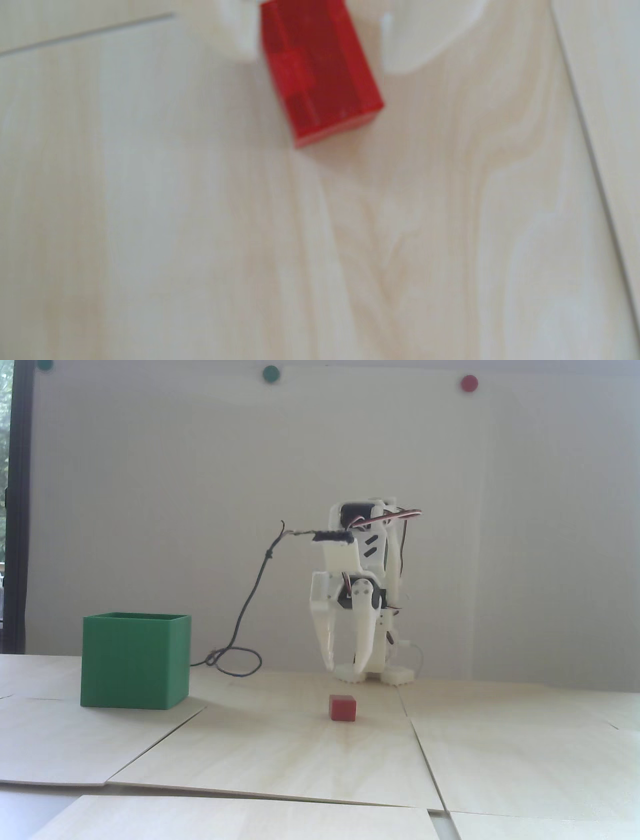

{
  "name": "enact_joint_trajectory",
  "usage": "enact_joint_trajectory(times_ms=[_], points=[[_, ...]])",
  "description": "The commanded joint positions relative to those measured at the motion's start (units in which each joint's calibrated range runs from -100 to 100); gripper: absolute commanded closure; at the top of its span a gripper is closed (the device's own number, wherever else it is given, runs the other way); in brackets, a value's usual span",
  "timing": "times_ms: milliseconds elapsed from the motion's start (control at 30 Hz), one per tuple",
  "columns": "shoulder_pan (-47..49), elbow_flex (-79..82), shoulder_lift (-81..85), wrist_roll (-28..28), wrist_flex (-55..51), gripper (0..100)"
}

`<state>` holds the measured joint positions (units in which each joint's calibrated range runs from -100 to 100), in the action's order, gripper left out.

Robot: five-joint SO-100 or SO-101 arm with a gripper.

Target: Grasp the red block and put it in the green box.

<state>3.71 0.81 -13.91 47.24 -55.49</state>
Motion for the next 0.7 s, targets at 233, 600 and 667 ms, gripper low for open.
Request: enact_joint_trajectory(times_ms=[233, 600, 667], points=[[1.3, -4.6, -2.9, 0.4, -0.4, 88], [1.4, -4.3, -5.0, 0.4, -0.6, 88], [1.4, -4.4, -6.8, 0.4, -0.6, 88]])
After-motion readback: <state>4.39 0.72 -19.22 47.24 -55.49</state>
